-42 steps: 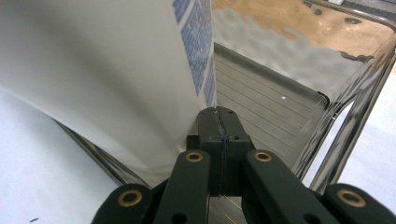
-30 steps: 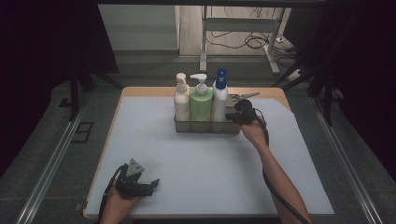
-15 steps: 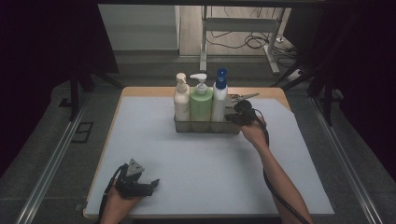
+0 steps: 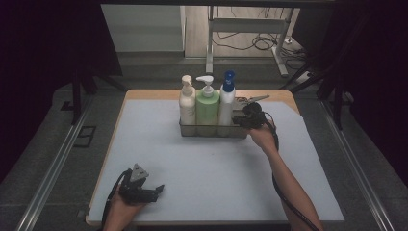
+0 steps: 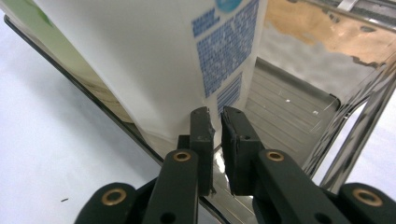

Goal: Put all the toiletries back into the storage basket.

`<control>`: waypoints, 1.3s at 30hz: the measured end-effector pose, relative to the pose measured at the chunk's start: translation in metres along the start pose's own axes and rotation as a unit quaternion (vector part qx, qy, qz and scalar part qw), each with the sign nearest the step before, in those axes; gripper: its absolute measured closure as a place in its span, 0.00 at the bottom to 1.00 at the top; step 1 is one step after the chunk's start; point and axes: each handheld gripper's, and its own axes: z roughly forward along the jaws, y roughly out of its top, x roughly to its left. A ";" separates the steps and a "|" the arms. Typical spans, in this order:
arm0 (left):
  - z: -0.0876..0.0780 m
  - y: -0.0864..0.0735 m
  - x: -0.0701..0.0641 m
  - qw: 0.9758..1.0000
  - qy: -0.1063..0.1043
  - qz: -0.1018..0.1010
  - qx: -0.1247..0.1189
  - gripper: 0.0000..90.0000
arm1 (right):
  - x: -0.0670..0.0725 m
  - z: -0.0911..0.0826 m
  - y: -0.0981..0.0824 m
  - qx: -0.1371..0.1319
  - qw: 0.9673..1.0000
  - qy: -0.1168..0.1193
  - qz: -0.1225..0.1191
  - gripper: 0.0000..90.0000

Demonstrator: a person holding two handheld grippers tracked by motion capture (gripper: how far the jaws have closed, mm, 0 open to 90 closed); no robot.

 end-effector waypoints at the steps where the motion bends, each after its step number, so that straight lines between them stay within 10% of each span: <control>1: 0.000 0.000 0.000 1.000 0.000 0.000 0.000 0.14 | 0.000 0.000 0.000 0.000 1.000 0.000 0.000 0.90; 39: 0.000 0.000 0.000 1.000 0.000 0.000 0.000 0.14 | 0.026 -0.043 -0.010 -0.023 0.999 0.001 -0.047 0.28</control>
